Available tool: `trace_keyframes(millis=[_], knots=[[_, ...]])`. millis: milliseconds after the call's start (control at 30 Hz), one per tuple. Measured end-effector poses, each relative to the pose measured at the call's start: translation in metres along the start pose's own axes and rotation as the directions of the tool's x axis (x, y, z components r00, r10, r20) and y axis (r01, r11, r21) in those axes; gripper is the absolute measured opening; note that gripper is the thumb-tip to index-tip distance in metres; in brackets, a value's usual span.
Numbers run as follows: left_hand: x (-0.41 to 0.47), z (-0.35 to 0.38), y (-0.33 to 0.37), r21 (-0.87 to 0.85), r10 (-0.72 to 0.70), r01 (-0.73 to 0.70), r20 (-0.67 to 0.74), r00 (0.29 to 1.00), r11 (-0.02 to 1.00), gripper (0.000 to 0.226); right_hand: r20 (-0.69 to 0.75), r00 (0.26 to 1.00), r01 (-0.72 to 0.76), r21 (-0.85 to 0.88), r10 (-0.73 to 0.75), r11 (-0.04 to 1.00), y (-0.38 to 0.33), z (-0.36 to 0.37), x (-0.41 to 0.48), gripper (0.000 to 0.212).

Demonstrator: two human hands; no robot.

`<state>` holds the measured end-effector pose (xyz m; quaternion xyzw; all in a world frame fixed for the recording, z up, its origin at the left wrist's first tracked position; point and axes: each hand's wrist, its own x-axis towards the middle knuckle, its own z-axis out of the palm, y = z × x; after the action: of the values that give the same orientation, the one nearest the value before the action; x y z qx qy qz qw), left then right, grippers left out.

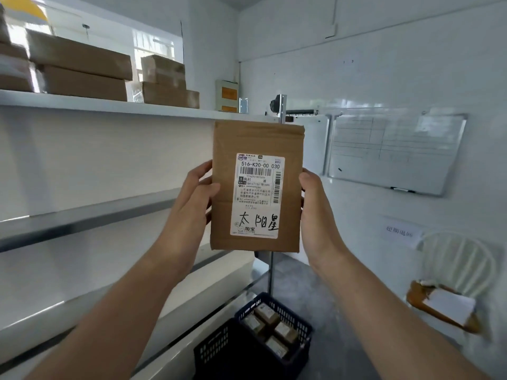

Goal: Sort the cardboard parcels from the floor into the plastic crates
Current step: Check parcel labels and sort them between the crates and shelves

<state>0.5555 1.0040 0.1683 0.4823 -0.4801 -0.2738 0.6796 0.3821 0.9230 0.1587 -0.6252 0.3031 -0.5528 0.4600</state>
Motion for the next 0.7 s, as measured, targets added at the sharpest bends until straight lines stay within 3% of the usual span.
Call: trace_keyframes(millis=[333, 700], knots=[[0.049, 0.059, -0.088, -0.022, -0.159, 0.158, -0.023, 0.987, 0.987, 0.043, -0.02, 0.99, -0.14, -0.038, 0.14, 0.989, 0.091, -0.052, 0.045, 0.039], [0.183, 0.059, -0.229, -0.005, -0.365, 0.365, -0.064, 0.929, 0.931, 0.042, -0.078, 0.934, -0.35, -0.007, 0.348, 0.937, 0.223, -0.033, 0.167, 0.041]])
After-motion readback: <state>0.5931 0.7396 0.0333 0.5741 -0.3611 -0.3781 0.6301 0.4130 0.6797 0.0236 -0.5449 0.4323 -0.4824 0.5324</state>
